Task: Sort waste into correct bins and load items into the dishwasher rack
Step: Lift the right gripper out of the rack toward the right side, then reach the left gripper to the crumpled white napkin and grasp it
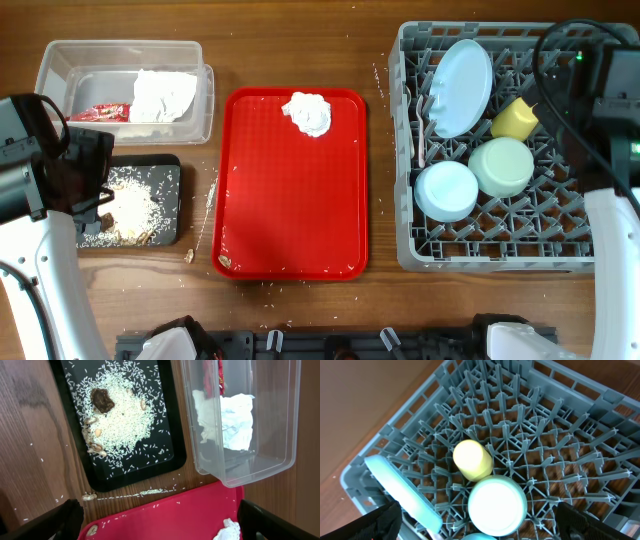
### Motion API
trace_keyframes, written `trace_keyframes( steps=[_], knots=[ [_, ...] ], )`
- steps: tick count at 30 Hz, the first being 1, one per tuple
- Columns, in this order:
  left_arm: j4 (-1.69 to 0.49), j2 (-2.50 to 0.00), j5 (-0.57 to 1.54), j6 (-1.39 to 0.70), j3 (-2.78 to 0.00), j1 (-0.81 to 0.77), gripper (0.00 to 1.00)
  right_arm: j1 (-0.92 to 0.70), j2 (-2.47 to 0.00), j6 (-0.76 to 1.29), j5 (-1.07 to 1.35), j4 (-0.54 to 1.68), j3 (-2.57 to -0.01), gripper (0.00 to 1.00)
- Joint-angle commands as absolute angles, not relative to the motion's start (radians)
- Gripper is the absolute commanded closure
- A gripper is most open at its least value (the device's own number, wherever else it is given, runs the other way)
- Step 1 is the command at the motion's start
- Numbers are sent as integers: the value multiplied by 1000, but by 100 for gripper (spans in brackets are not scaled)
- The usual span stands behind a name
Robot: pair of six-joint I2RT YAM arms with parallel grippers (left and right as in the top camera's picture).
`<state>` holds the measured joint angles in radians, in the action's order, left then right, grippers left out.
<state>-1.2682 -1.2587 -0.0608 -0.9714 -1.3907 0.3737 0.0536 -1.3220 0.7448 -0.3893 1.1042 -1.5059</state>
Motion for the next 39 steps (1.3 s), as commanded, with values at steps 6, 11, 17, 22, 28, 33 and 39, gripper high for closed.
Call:
trace_keyframes(
  steps=[6, 11, 17, 22, 28, 33, 39],
  knots=[
    [-1268, -1257, -22, -978, -1403, 378, 0, 57, -1438, 762, -388, 1107, -1510, 0],
    [-1358, -1257, 298, -949, -1402, 373, 0, 57, -1489, 762, -388, 1099, -1510, 0],
    [-1222, -1257, 452, -760, -1402, 146, 0, 57, -1500, 762, -388, 1085, -1510, 0],
    [-978, -1270, 247, -740, -1402, -211, 1, 57, -1501, 762, -388, 1085, -1510, 1],
    [-828, -1529, -99, -682, -1465, -494, 1, 57, -1502, 762, -388, 1084, -1510, 0],
    [-1002, -1869, -99, -654, -1754, -484, 3, 57, -1502, 761, -388, 1084, -1510, 0],
    [-912, -2094, -192, -662, -1769, -484, 6, 57, -1502, 762, -388, 1084, -1510, 0]
  ],
)
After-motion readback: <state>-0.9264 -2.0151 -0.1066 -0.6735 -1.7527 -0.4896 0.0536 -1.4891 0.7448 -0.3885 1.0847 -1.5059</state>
